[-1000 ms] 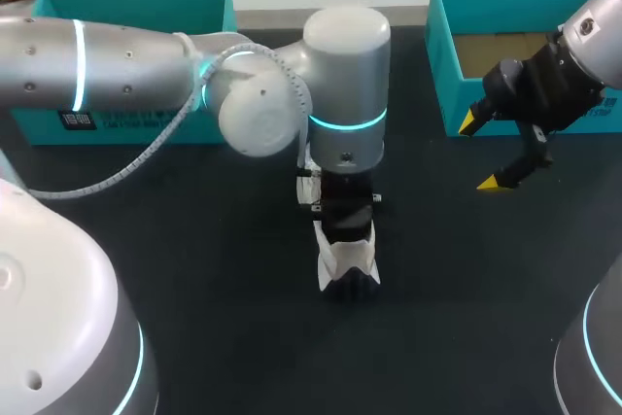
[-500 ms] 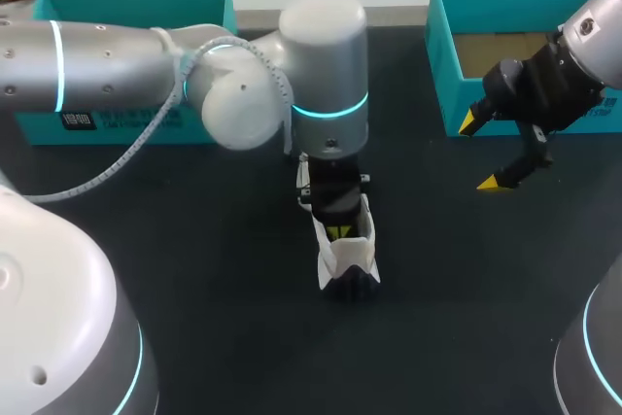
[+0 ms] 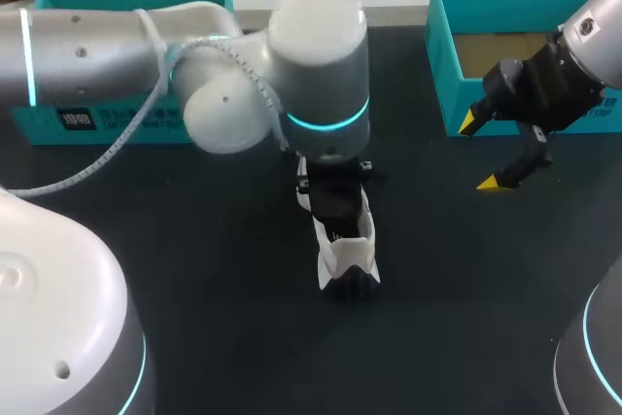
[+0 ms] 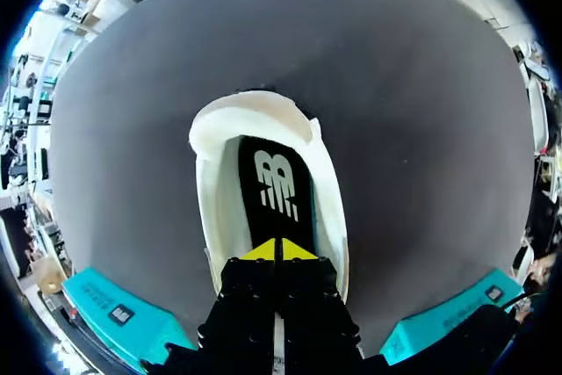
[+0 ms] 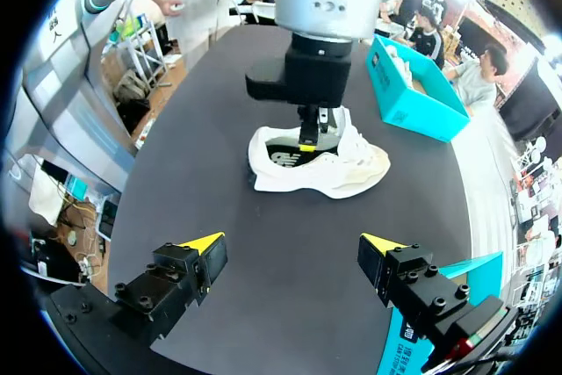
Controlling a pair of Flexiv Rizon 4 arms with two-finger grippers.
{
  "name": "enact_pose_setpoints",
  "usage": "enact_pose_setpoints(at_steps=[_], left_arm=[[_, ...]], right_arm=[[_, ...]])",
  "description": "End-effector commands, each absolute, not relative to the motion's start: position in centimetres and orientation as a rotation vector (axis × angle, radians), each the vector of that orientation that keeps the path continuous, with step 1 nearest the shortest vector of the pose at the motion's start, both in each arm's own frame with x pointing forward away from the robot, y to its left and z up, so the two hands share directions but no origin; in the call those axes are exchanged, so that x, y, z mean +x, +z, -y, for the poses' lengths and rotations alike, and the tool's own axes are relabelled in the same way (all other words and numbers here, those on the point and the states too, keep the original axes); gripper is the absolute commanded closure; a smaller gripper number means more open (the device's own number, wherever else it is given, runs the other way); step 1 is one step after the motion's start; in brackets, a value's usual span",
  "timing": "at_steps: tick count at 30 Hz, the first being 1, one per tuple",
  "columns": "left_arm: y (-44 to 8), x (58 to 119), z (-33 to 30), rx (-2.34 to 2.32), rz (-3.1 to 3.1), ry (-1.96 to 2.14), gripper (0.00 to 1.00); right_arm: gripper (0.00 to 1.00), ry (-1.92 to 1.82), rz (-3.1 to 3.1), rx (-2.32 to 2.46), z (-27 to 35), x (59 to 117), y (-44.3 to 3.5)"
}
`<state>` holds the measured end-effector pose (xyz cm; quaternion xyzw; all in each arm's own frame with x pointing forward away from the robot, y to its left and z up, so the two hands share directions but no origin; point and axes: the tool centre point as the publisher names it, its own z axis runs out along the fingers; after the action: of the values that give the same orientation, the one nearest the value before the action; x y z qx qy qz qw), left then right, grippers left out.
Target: Take the shoe out of the shoebox, open the shoe tongue, remove and reinsert the insole, then place the shoe into the shoebox
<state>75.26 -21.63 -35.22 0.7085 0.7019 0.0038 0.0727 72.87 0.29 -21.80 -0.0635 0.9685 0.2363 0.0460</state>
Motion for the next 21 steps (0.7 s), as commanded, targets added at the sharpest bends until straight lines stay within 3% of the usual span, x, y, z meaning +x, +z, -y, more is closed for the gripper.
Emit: enact_pose_setpoints(at_steps=[1, 3, 5, 6, 7, 9, 21], left_arm=[[-35.2, 75.2, 21.7, 2.052, -2.091, 0.119, 0.98], [-35.2, 75.4, 21.7, 2.028, -2.099, 0.141, 0.67], [-35.2, 75.8, 21.7, 2.003, -2.131, 0.153, 0.44], [-35.3, 76.0, 21.7, 1.983, -2.149, 0.169, 0.23], [-35.4, 76.2, 21.6, 1.975, -2.156, 0.181, 0.09], [-35.6, 76.6, 21.6, 1.965, -2.184, 0.195, 0.0], [-35.3, 77.0, 20.9, 1.963, -2.173, 0.217, 0.0]], right_arm=[[0.0, 0.716, -2.957, -0.192, -0.4, 72.9, -21.9], [0.0, 0.716, -2.957, -0.192, -0.4, 72.9, -21.9], [0.0, 0.716, -2.957, -0.192, -0.4, 72.9, -21.9], [0.0, 0.716, -2.957, -0.192, -0.4, 72.9, -21.9], [0.0, 0.716, -2.957, -0.192, -0.4, 72.9, -21.9], [0.0, 0.716, -2.957, -0.192, -0.4, 72.9, -21.9], [0.0, 0.716, -2.957, -0.192, -0.4, 72.9, -21.9]])
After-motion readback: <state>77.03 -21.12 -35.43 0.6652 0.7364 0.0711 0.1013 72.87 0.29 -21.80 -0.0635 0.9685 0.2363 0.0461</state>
